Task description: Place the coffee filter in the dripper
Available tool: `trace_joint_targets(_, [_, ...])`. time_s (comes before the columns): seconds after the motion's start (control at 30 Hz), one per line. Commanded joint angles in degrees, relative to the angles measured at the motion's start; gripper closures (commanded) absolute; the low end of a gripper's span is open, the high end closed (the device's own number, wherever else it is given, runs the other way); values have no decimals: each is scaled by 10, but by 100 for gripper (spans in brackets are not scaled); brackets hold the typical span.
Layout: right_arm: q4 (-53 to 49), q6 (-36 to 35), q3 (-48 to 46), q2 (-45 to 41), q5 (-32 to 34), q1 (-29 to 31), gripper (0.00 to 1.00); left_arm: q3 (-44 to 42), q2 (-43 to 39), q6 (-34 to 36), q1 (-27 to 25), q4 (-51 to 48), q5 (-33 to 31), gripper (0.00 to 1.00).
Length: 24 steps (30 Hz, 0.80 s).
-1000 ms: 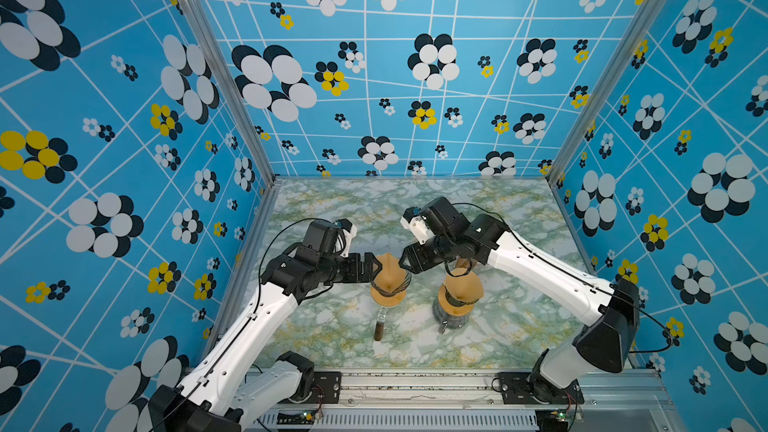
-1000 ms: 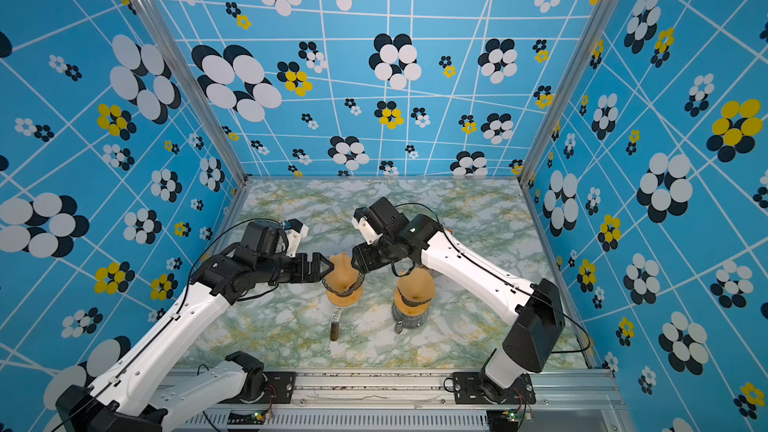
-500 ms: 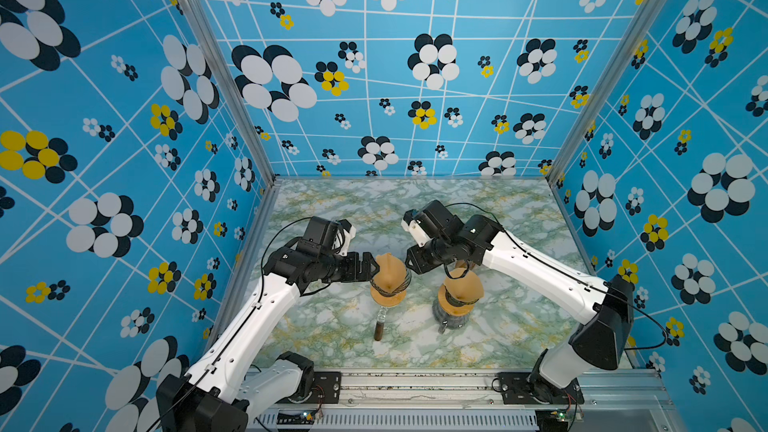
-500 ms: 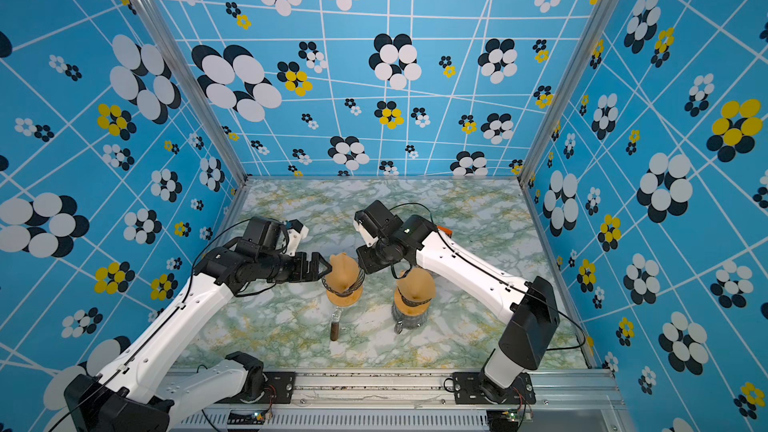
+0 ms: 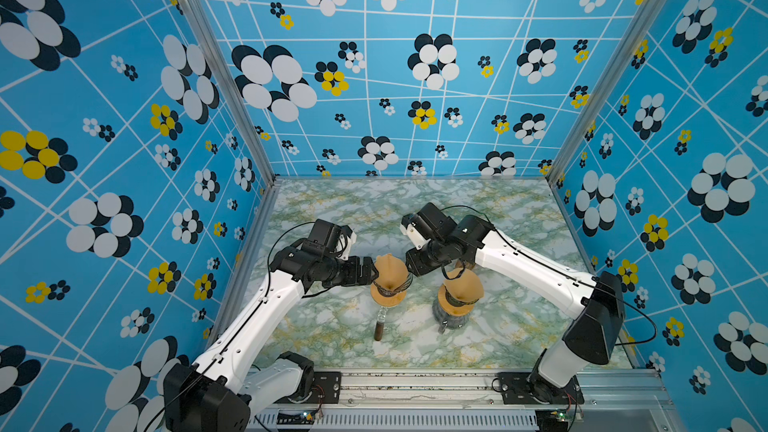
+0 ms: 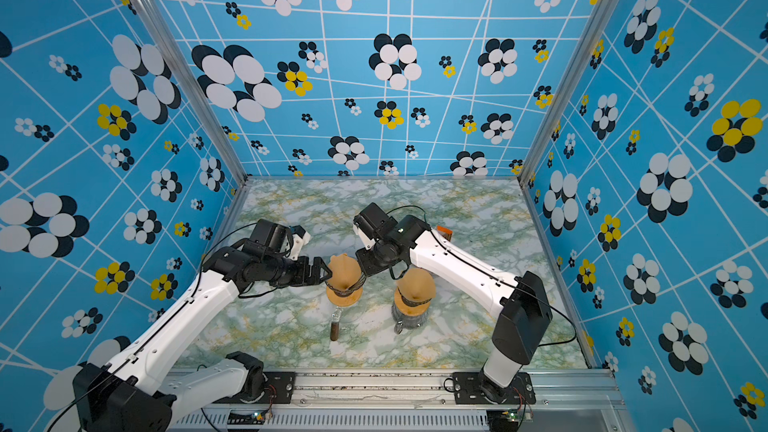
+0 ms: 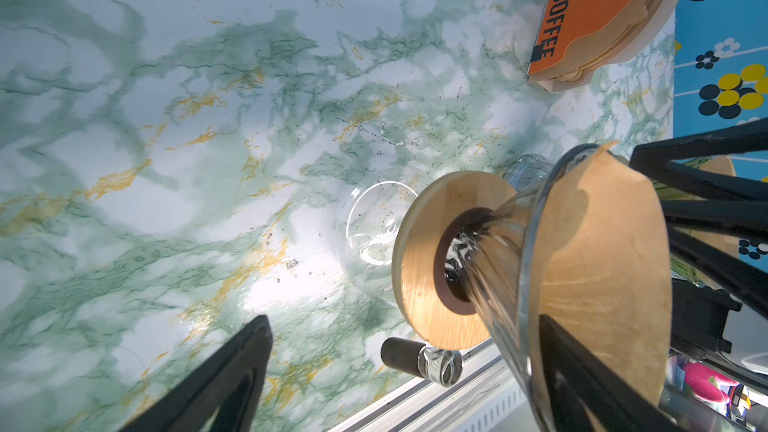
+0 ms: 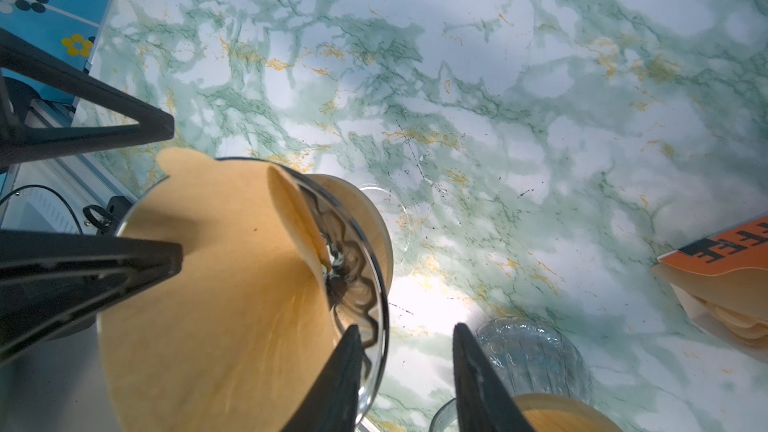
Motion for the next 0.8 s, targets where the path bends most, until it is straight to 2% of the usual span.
trace_joint_targets(0.0, [8, -8, 0, -16, -1, 1, 61, -8, 2, 5, 4, -10, -12, 1])
trace_joint_targets(0.2, [36, 1, -4, -38, -27, 1, 67, -10, 0, 3, 5, -14, -17, 1])
trace_joint_targets(0.33, [35, 7, -1, -46, -18, 1, 68, -16, -6, 1, 5, -15, -16, 1])
trace_joint_targets(0.47, [38, 9, 2, -45, -32, 1, 64, -22, -15, -2, 5, -16, -15, 1])
trace_joint_targets(0.57, [37, 1, 9, -30, -61, 6, 56, -26, -20, -4, 5, -14, -13, 1])
trace_joint_targets(0.67, [7, -11, 28, -5, -34, 19, 50, -28, -22, -5, 5, -15, -12, 1])
trace_joint_targets(0.77, [-7, -12, 42, 10, -11, 22, 49, -28, -25, -7, 5, -14, -11, 1])
